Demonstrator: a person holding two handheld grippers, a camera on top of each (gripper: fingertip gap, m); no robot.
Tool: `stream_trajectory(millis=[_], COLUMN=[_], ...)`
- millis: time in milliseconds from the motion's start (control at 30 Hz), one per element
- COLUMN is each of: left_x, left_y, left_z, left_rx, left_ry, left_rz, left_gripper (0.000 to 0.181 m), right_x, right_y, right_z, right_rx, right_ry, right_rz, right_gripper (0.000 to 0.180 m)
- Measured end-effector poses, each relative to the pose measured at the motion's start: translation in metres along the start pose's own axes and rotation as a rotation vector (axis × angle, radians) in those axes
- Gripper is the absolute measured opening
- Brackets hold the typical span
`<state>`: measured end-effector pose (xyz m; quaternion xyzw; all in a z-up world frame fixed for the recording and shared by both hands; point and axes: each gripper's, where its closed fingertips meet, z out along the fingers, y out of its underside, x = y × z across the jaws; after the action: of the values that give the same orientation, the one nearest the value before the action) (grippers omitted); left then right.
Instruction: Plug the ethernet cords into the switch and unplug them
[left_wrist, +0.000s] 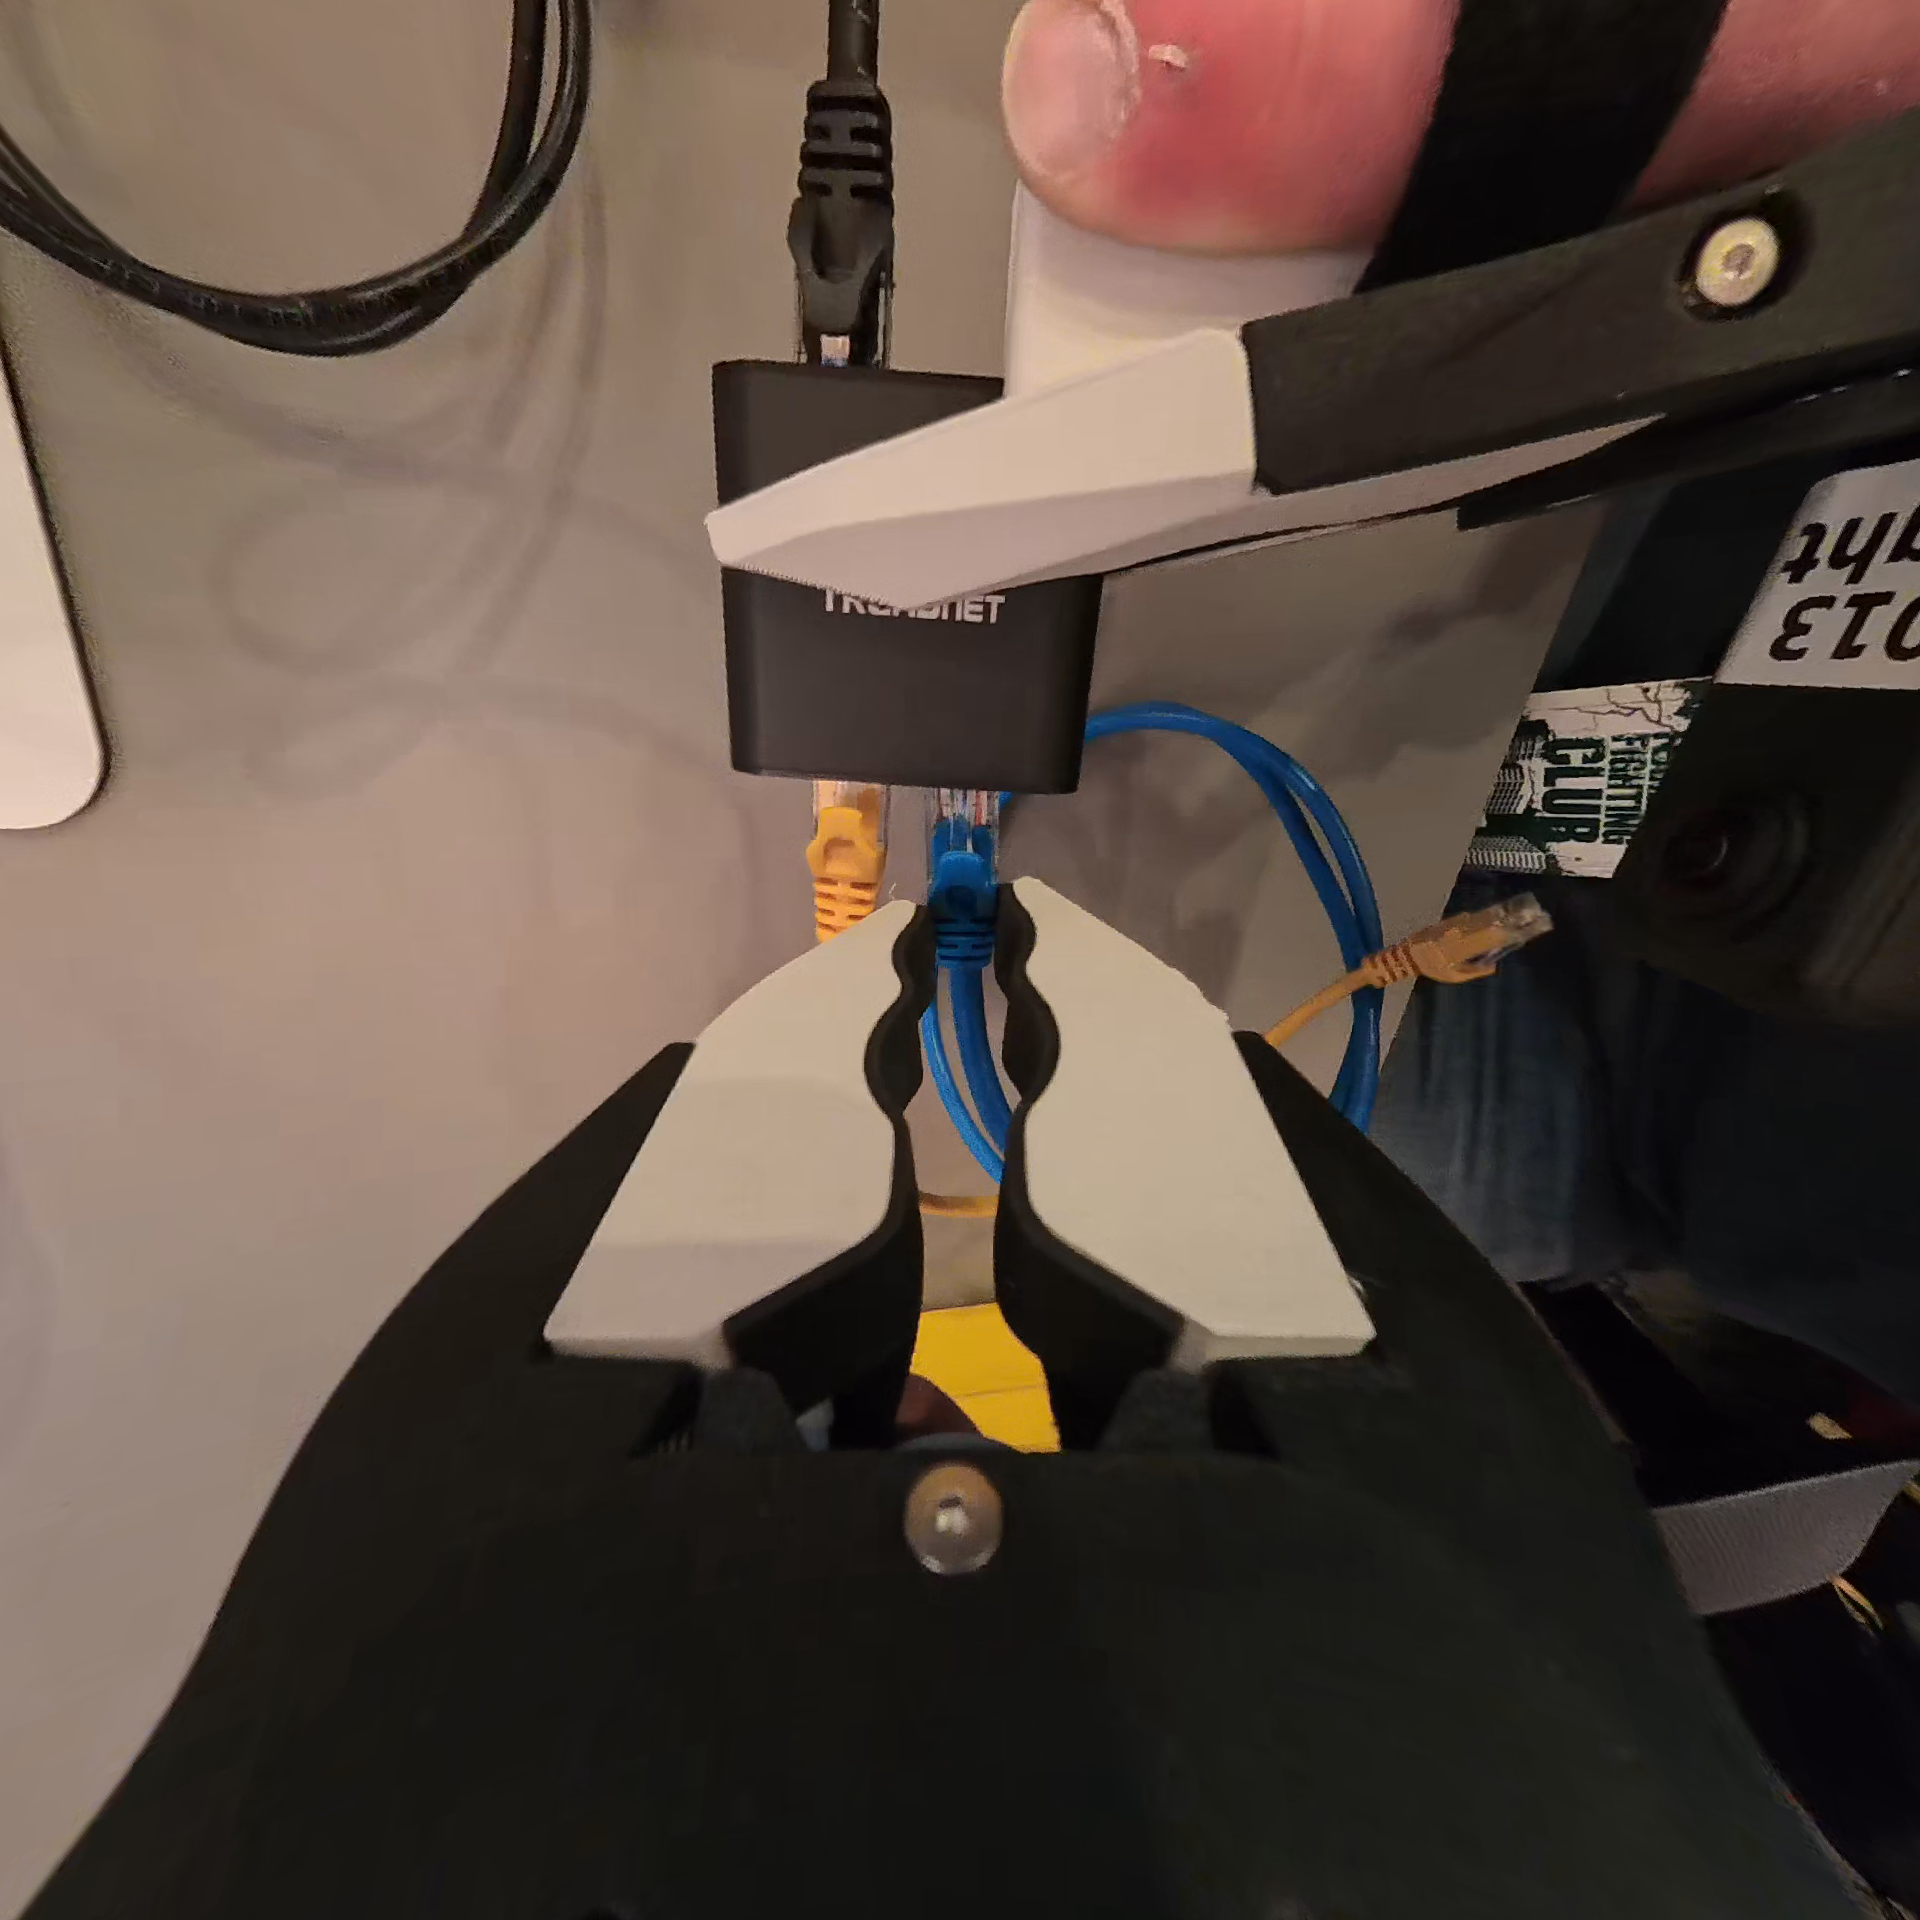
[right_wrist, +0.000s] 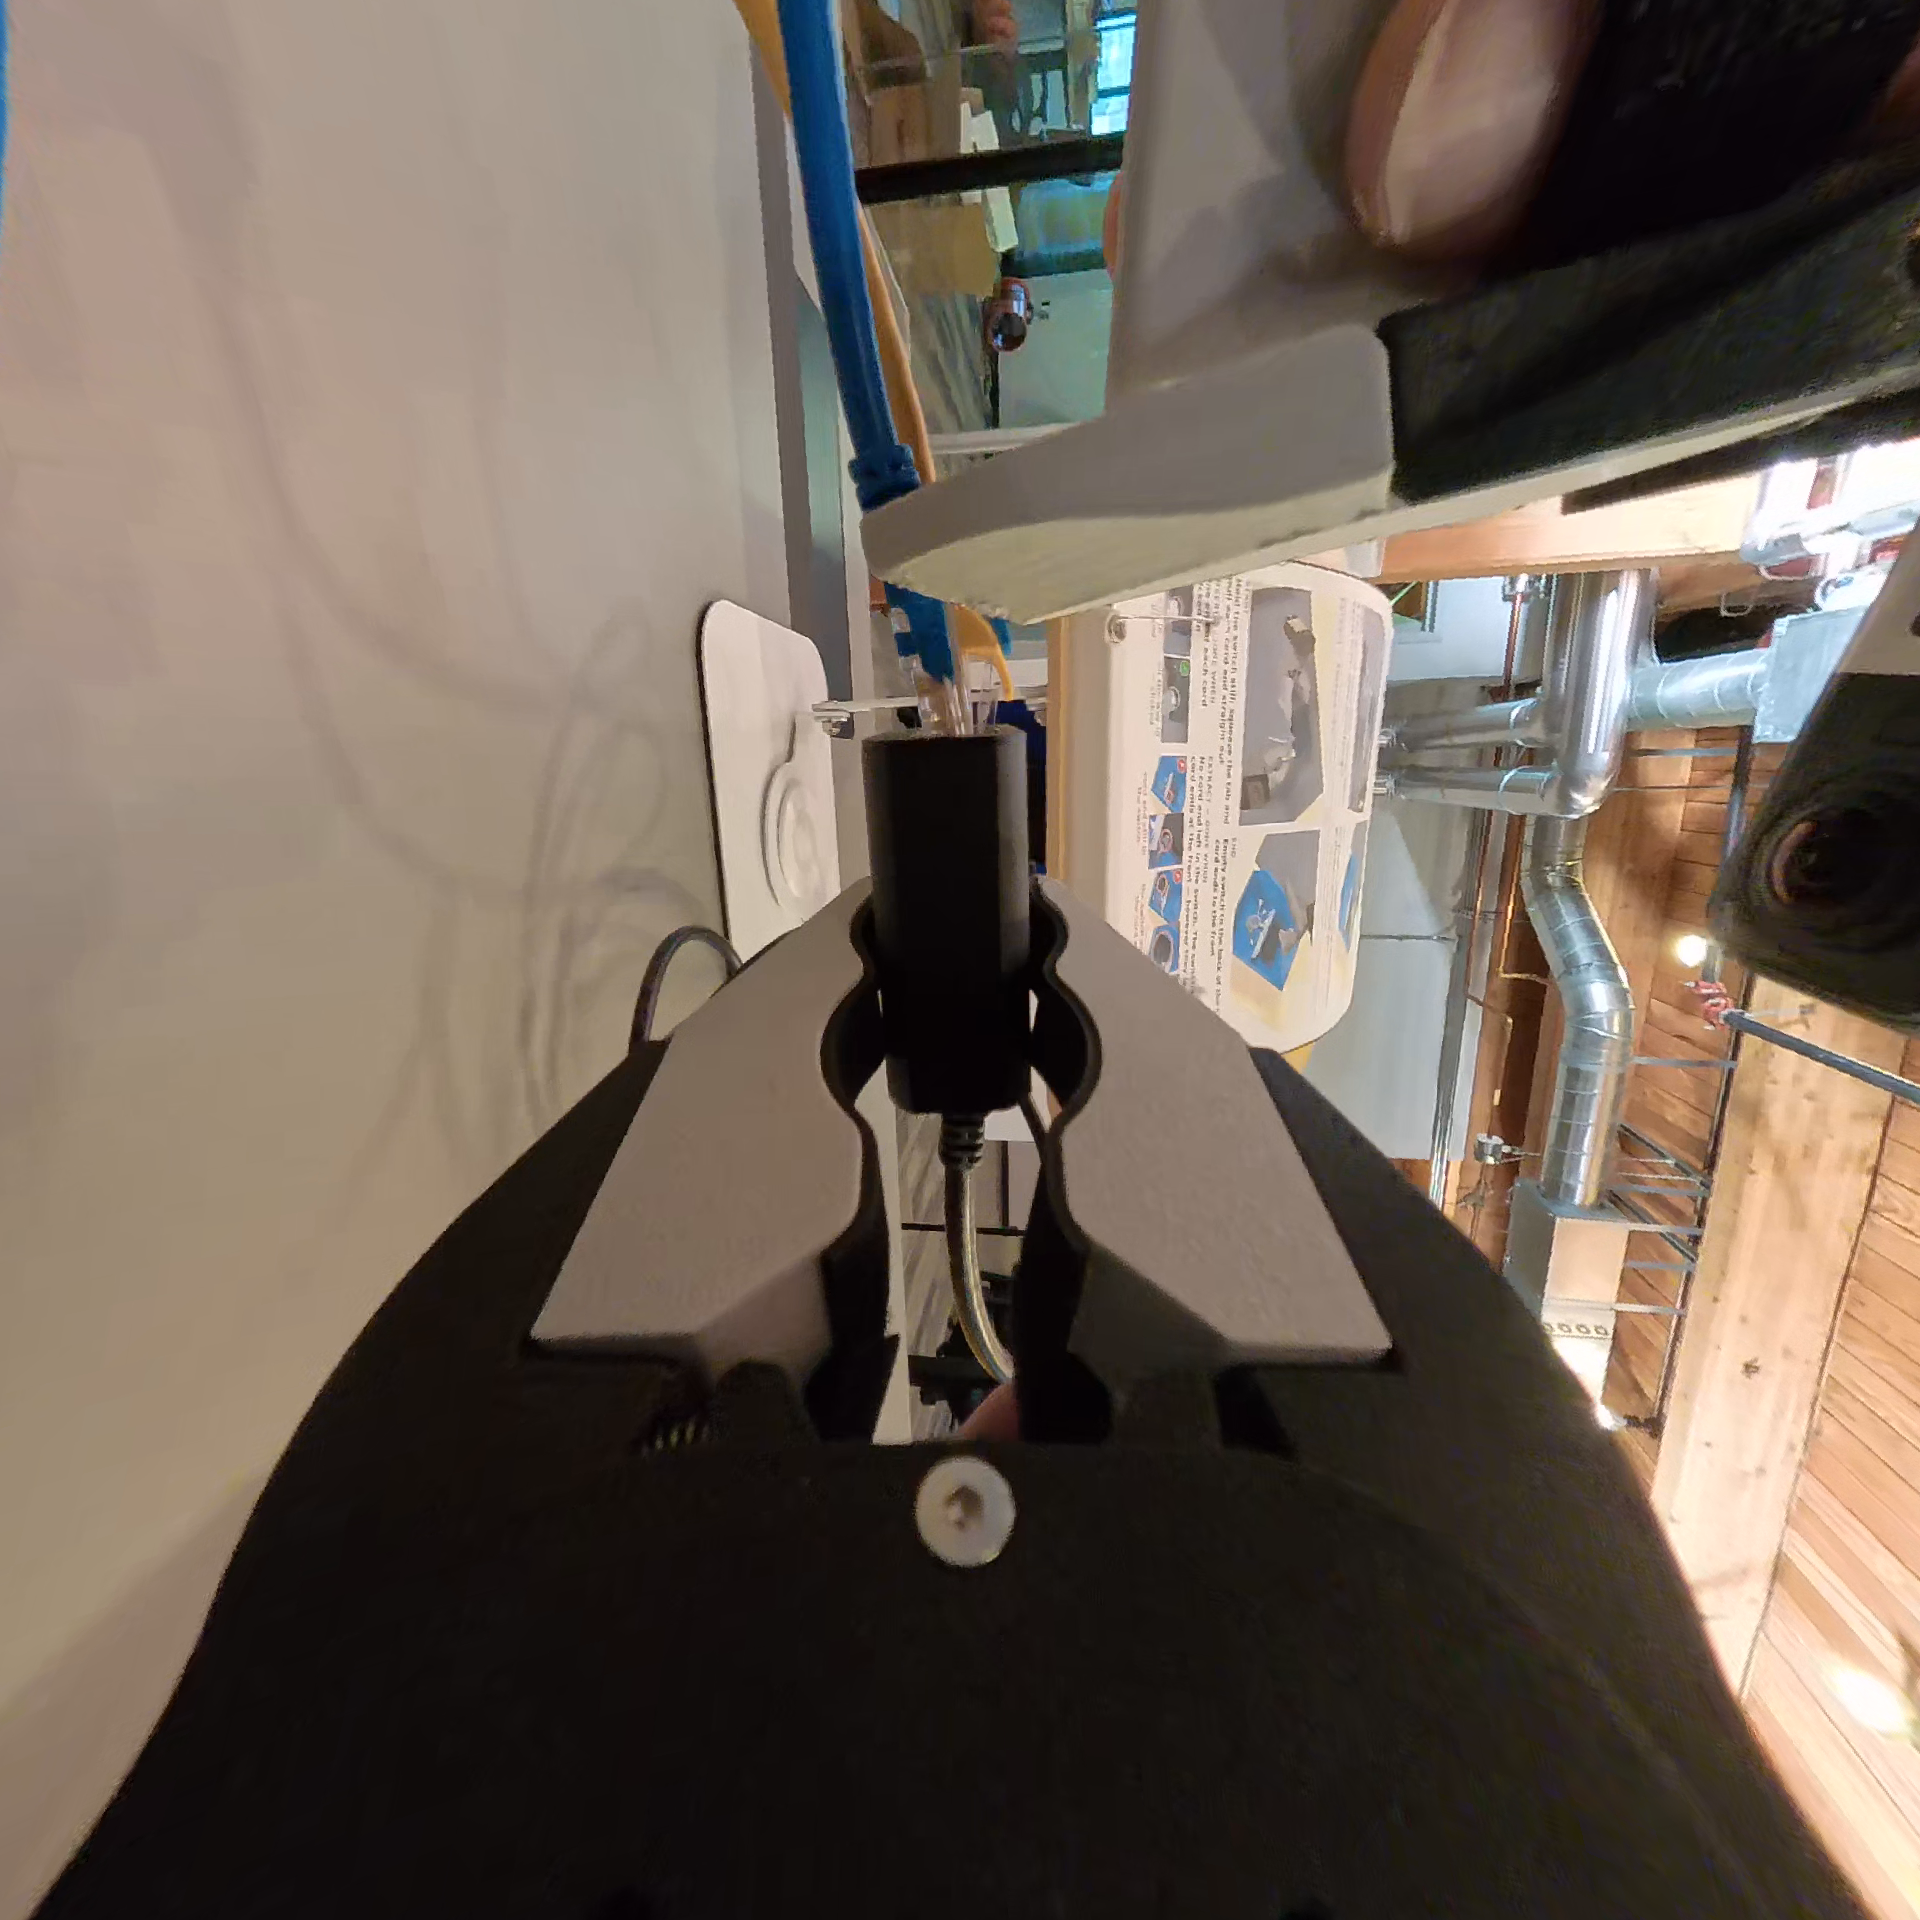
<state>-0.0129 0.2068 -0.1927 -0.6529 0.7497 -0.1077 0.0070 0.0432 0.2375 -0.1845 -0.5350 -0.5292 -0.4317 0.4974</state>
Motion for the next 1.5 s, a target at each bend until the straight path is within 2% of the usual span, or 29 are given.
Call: stream_trajectory(millis=[33,333,533,667,733,800,833,967,1100,1200,1367,1500], left_x=[0.0,-0.001,0.007,0.0,0.0,-0.006,-0.007,-0.005,0.01,0.021,0.028,0.04], left_y=[0.001,-0.007,-0.018,-0.019,-0.021,-0.023,-0.023,-0.022,0.006,0.037,0.068,0.062], left_z=[0.001,0.0,-0.002,-0.01,-0.018,-0.033,-0.044,-0.108,-0.166,-0.185,-0.145,-0.089], left_rx=[-0.008,-0.028,-0.028,0.013,0.079,0.147,0.182,0.417,0.693,0.833,0.869,0.844], left_ry=[-0.005,-0.099,-0.09,-0.189,-0.236,-0.361,-0.432,-0.715,-0.841,-0.878,-0.844,-0.682], left_rz=[0.007,0.054,0.087,0.121,0.137,0.143,0.147,0.102,-0.028,-0.097,-0.194,-0.203], left_gripper=[0.01,0.009,0.01,0.012,0.013,0.023,0.022,0.025,0.025,0.022,0.019,0.02], right_x=[-0.002,-0.004,-0.006,-0.001,0.005,0.011,0.015,0.034,0.072,0.111,0.18,0.212], right_y=[-0.001,-0.002,0.006,0.009,0.009,0.012,0.014,0.034,0.063,0.092,0.143,0.176], right_z=[0.0,0.004,0.007,0.005,0.003,0.002,0.0,-0.009,-0.025,-0.039,-0.065,-0.083], right_rx=[0.001,-0.01,-0.026,-0.008,-0.015,-0.028,-0.034,-0.084,-0.153,-0.198,-0.249,-0.252], right_ry=[-0.006,-0.04,-0.068,-0.069,-0.068,-0.073,-0.073,-0.079,-0.052,-0.013,0.002,-0.096], right_rz=[-0.007,-0.014,0.032,0.076,0.089,0.105,0.109,0.146,0.183,0.261,0.433,0.649], right_gripper=[0.02,0.02,0.022,0.021,0.021,0.021,0.022,0.022,0.022,0.022,0.022,0.022])
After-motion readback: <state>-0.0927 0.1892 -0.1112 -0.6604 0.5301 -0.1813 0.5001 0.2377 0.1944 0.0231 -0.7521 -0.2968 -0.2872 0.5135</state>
